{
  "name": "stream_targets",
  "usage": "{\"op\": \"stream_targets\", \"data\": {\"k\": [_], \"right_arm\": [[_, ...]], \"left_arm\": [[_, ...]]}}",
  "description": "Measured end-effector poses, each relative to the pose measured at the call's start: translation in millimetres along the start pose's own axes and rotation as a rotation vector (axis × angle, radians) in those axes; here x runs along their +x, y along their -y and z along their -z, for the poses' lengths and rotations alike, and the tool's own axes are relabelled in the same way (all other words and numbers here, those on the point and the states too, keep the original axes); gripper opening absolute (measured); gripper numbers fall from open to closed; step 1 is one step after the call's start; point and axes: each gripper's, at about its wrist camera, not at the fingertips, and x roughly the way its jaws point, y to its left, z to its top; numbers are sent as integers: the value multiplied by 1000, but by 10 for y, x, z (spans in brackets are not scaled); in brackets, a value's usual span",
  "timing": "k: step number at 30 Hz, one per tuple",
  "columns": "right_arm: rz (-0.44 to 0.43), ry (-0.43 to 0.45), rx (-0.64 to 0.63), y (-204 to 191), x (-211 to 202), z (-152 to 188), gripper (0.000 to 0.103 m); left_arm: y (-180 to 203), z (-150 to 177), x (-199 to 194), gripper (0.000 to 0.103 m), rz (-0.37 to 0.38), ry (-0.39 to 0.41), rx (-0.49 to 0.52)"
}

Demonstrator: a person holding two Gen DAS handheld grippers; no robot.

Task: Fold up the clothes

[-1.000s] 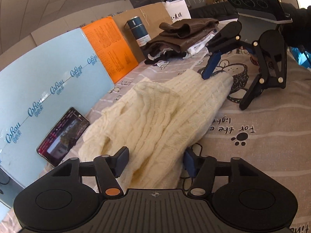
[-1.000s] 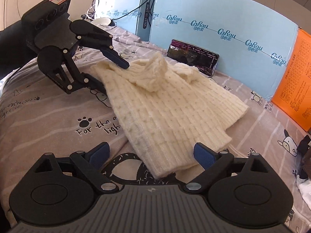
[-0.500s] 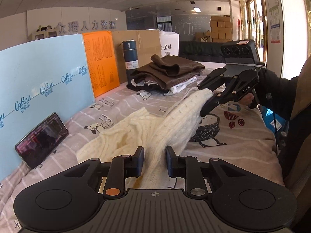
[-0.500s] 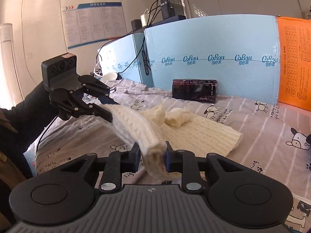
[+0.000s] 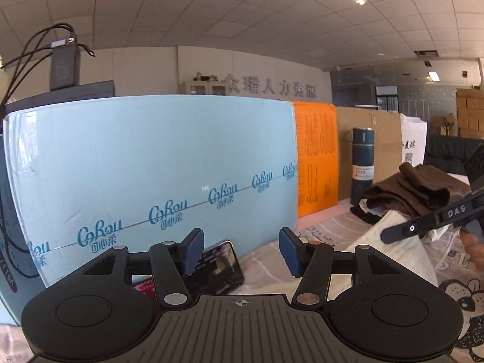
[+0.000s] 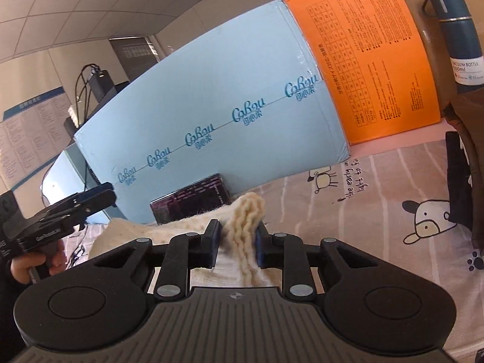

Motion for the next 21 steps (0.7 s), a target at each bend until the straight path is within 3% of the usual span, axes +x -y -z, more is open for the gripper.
{"op": "stream_targets", "data": {"k": [3,5,8,9,11,21], "right_arm": [[29,-19,103,222,144,60,21],[45,-20,166,345,201,102,22],[105,39,177,320,61,111,38],[120,65,177,303,3,108,48],[111,114,169,245,-123,84,53],[51,-39,140,16,-40,299,61]], "left_arm": [[31,147,-35,83,50,-20,-118],[107,278,81,83,32,-85,-150],[178,471,257,84,-71,-184,-181],[188,532,302,84,-105,-212,-198],[186,608,308,85,-164,-232,-232],[150,755,198,87,-254,-261,-456]]}}
